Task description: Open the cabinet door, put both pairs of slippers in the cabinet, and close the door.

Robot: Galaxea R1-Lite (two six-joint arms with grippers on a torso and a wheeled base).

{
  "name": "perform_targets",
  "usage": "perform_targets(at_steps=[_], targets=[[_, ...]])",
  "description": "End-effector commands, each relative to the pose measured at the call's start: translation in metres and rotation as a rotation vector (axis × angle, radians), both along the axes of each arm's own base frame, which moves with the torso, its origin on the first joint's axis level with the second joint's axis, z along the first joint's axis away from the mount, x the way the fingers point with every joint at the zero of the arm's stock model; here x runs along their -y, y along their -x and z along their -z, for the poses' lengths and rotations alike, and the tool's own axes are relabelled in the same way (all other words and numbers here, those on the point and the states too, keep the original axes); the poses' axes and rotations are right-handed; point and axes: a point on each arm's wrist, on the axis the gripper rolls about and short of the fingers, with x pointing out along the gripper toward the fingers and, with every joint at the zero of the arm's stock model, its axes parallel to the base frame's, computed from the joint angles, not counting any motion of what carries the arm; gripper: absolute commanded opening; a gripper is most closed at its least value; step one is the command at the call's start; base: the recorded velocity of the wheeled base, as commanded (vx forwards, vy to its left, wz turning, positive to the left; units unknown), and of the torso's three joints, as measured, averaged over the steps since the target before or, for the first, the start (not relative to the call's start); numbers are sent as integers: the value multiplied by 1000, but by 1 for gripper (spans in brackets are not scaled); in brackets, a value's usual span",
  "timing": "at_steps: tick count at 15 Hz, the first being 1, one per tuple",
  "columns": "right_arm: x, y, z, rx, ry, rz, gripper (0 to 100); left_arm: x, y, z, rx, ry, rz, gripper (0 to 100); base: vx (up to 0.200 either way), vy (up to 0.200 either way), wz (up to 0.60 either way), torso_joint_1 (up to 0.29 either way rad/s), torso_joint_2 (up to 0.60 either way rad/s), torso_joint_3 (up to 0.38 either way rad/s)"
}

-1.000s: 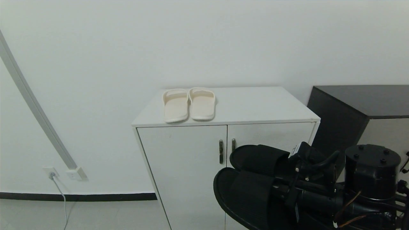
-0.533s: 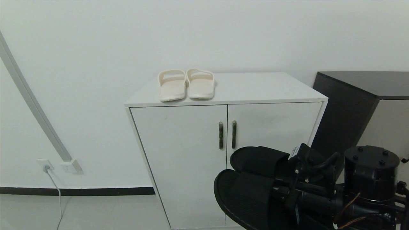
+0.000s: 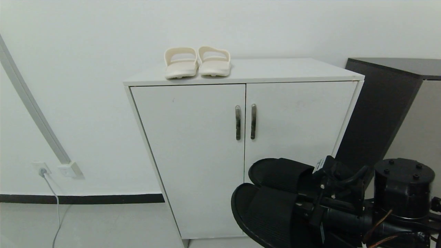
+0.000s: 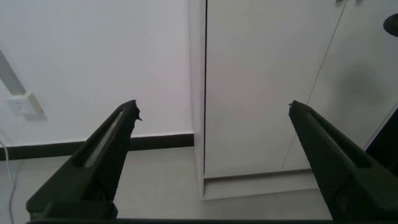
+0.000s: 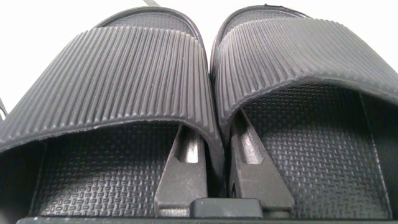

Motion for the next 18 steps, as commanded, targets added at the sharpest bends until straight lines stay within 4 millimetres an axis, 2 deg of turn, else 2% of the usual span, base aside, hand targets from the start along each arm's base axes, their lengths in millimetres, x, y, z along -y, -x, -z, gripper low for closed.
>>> perform_targets(at_steps=[1,6,9,11,12,14,18], targets=[[2,2,-2,16,-17,0,0,0,0,0,0,0,0,100,0,0,0,-27,442,388],[3,3,1,9,-9,-2,0,0,0,0,0,0,0,100,0,0,0,0,56,46],[3,4,5,-3,2,-2,0,0,-2,-3,-16,-85,2,100,0,0,0,0,0,0],[3,3,6,-7,5,-2,0,0,-3,-32,-6,-99,25,100,0,0,0,0,0,0],[3,4,6,-6,4,-3,0,2,-11,-55,-39,-95,86,100,0,0,0,0,0,0],[4,5,6,-3,4,-4,0,5,-35,-80,-134,-78,219,100,0,0,0,0,0,0],[5,8,9,-5,21,-21,0,15,-93,-100,-264,-53,505,100,0,0,0,-10,71,65]])
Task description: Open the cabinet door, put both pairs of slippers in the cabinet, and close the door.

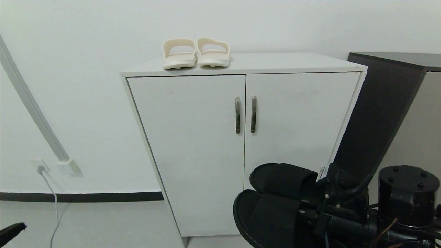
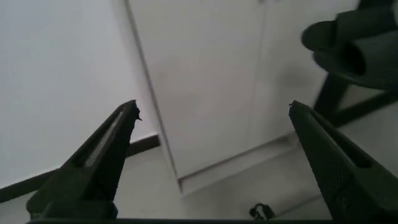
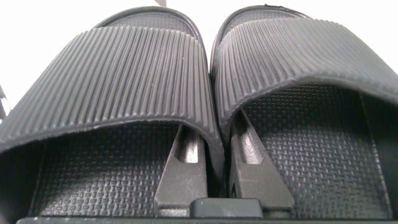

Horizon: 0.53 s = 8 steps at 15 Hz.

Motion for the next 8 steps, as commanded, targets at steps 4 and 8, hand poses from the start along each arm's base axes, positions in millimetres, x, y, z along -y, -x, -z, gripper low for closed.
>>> perform_targets(at_steps=[4,8], targets=[[-5,5,2,-5,6,-38,0,29,-73,-46,-14,38,346,100,0,0,0,-2,14,16],[-12,8,11,-28,36,-66,0,64,-100,-78,-12,65,413,100,0,0,0,0,0,0]])
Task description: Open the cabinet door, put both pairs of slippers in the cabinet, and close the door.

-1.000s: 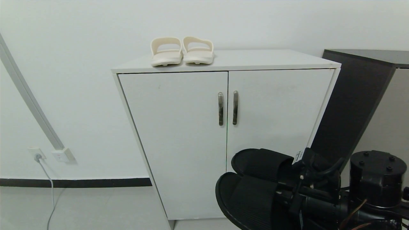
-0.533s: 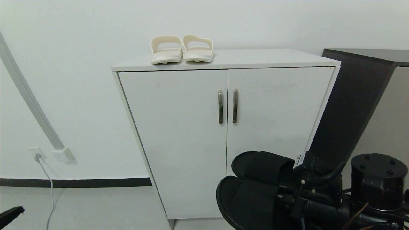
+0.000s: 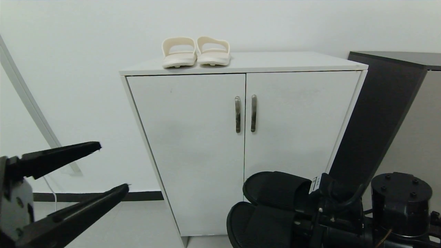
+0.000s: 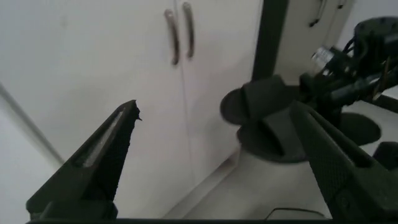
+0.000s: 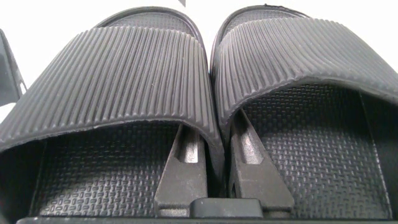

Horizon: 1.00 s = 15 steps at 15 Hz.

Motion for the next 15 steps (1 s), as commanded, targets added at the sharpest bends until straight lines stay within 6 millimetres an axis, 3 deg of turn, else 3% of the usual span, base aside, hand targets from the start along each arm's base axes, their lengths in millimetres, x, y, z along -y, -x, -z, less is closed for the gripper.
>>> perform_targets(at_steps=[1,4,6,10,15], targets=[[-2,1,5,-11,15,-10,0,23,-18,-4,-58,6,74,100,0,0,0,0,0,0],[1,4,-4,20,-8,-15,0,47,-29,-8,-75,101,162,100,0,0,0,0,0,0],[2,5,-3,17,-5,-15,0,78,-60,-9,-72,108,193,100,0,0,0,0,0,0],[1,5,-2,14,0,-21,0,120,-92,-5,-134,108,249,100,0,0,0,0,0,0],[-2,5,9,-23,30,-29,0,149,-120,-18,-107,171,302,100,0,0,0,0,0,0]])
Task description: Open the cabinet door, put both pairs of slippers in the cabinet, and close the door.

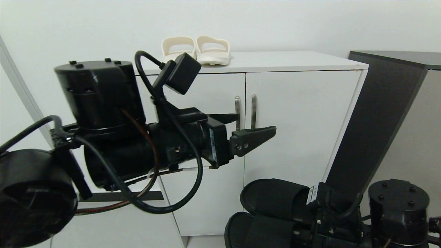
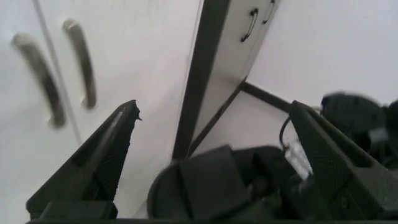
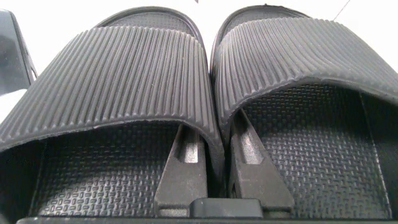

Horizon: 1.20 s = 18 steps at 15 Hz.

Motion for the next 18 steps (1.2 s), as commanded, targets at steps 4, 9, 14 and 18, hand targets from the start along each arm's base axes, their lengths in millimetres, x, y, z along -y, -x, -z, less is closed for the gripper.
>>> perform_targets(at_steps=[4,9,14,18], targets=[[0,0,1,-2,1,-1,0,22,-28,-6,-28,41,65,100,0,0,0,0,0,0],[0,0,0,-1,-1,0,0,29,-49,5,-65,33,85,100,0,0,0,0,0,0],[0,0,0,0,-1,-1,0,18,-78,3,-150,90,162,100,0,0,0,0,0,0],[0,0,0,-2,0,1,0,30,-98,9,-149,97,96,100,0,0,0,0,0,0]])
